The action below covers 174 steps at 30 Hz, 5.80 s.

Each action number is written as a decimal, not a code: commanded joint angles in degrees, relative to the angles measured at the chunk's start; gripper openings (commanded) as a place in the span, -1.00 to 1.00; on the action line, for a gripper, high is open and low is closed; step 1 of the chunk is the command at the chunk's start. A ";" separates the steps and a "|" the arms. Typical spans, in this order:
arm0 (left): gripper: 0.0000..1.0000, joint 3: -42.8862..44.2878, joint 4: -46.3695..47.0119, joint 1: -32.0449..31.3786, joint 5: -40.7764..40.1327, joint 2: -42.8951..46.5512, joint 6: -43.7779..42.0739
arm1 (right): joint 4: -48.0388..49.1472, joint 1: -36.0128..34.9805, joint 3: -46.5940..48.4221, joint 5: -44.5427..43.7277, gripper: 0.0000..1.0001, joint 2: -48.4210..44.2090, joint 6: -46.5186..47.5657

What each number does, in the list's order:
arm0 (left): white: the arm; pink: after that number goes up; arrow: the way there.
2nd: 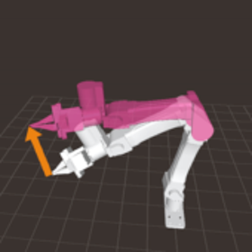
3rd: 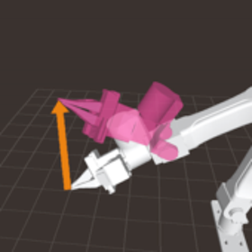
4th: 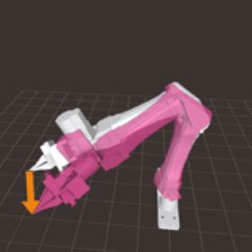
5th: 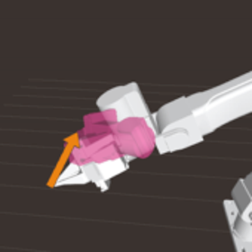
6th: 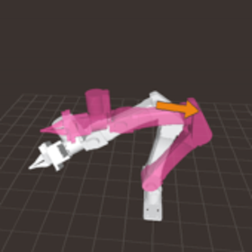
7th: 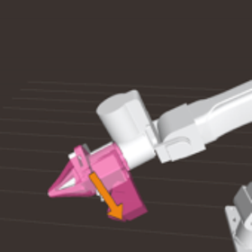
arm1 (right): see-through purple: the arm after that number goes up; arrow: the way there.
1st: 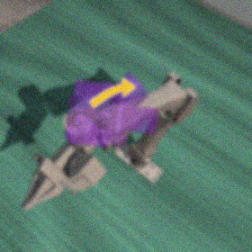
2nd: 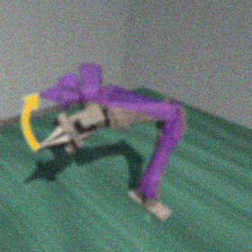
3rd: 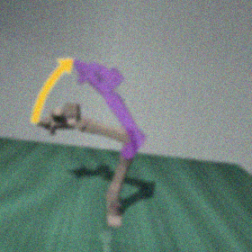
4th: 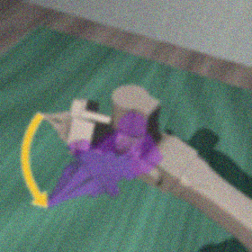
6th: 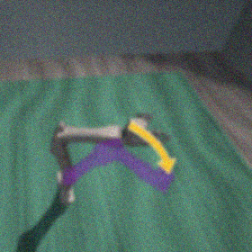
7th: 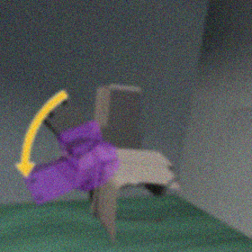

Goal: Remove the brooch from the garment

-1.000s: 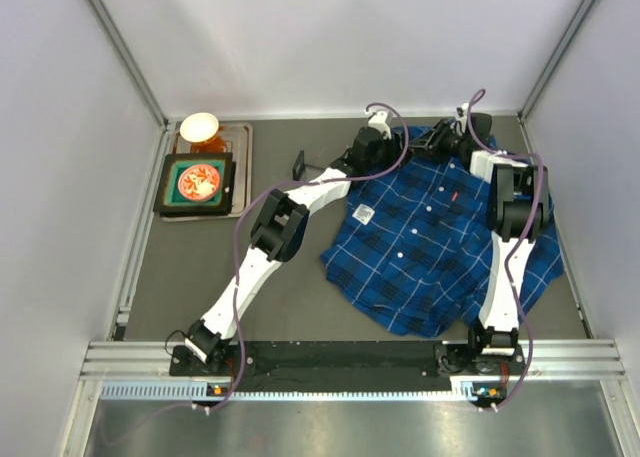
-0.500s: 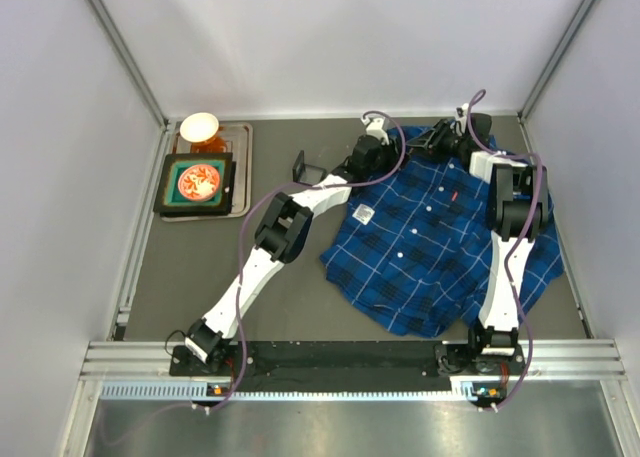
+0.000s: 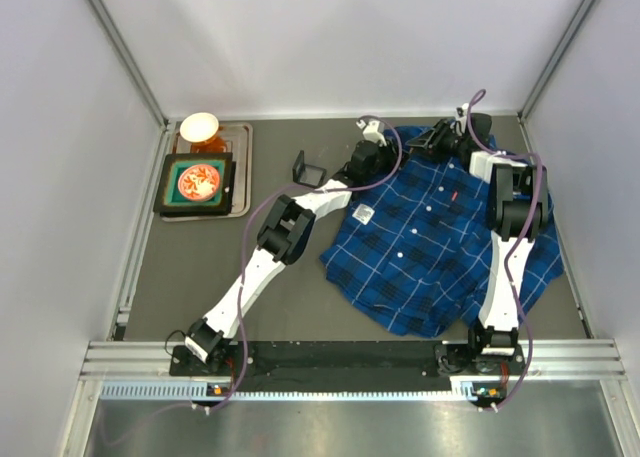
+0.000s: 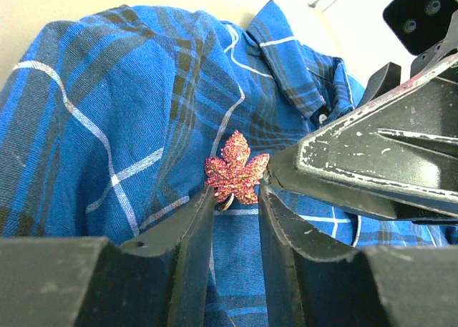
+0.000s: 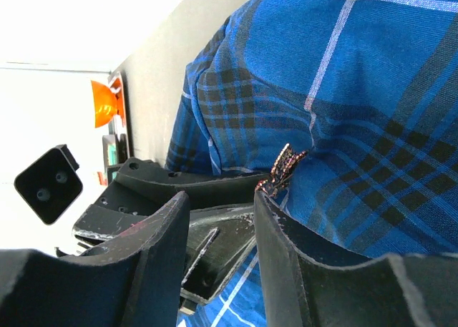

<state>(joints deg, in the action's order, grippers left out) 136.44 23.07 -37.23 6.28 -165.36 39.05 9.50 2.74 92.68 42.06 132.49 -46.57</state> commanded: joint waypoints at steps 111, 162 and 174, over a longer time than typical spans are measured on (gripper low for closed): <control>-1.00 2.07 -5.93 -1.35 2.33 4.08 -10.57 | -21.27 -3.80 17.36 -9.72 -0.80 7.26 13.26; -1.00 -3.90 -5.14 -0.21 1.10 7.60 8.15 | -13.54 -5.64 6.55 -25.10 -0.67 -4.25 15.80; -1.00 -3.38 -4.96 -0.12 1.80 6.98 6.66 | -11.96 -3.71 2.77 -21.42 -0.58 -6.98 11.06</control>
<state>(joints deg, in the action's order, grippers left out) 132.94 17.67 -37.12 6.61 -162.21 46.89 -5.34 -1.65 97.03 18.81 130.91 -33.80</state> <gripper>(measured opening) 0.043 0.222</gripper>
